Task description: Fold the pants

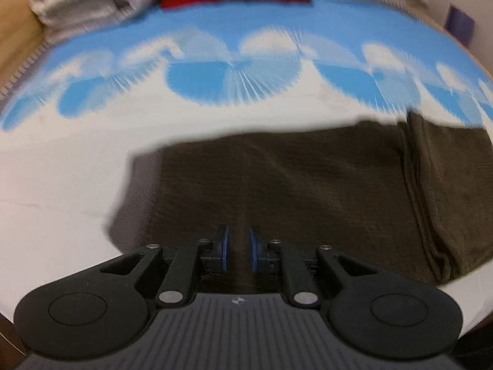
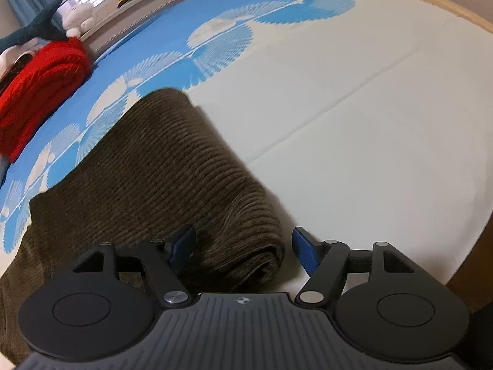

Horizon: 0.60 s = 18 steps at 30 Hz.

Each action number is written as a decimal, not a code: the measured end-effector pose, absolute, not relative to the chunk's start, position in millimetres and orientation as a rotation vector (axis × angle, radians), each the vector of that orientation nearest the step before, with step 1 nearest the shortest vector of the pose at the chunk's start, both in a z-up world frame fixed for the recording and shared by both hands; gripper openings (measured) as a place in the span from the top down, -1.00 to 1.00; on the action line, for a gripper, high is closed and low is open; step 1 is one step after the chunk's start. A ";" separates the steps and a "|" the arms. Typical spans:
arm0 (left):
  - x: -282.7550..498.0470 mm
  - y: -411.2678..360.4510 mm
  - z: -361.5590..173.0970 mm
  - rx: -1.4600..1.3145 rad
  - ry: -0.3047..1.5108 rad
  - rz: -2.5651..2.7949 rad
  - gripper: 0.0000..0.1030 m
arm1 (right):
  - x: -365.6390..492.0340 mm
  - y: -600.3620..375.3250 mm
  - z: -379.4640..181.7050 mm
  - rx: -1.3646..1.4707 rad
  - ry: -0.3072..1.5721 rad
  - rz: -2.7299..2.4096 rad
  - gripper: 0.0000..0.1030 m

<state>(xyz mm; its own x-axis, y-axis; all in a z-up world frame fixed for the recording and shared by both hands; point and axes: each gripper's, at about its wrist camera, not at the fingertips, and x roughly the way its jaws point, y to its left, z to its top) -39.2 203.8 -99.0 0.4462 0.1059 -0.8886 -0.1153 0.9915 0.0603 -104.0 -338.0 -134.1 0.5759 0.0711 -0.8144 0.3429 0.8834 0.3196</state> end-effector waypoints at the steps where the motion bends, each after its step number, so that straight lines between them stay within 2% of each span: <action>1: -34.7 203.3 -118.9 -0.007 1.197 0.143 0.57 | -103.7 -337.2 -135.0 0.472 0.955 -0.162 -0.38; 2: -35.5 204.9 -136.6 -0.006 1.276 0.151 0.57 | -103.4 -336.8 -135.0 0.467 0.955 -0.159 -0.38; 4: -34.9 201.9 -132.0 0.011 1.266 0.151 0.58 | -102.6 -336.8 -135.3 0.468 0.955 -0.156 -0.32; 6: -39.5 195.4 -116.7 0.032 1.200 0.162 0.52 | -103.4 -335.6 -134.1 0.471 0.947 -0.149 -0.07; 7: -42.0 191.6 -110.0 0.042 1.169 0.163 0.52 | -104.2 -334.5 -133.0 0.455 0.937 -0.152 0.17; 9: -43.9 179.4 -100.1 0.050 1.104 0.133 0.52 | -106.9 -335.4 -129.1 0.448 0.912 -0.154 0.42; 15: -47.0 114.1 -68.1 0.009 0.910 -0.070 0.50 | -113.1 -334.8 -116.7 0.424 0.863 -0.128 0.42; 18: -39.9 75.6 -65.3 -0.002 0.882 -0.187 0.50 | -109.9 -339.3 -123.3 0.445 0.902 -0.188 0.12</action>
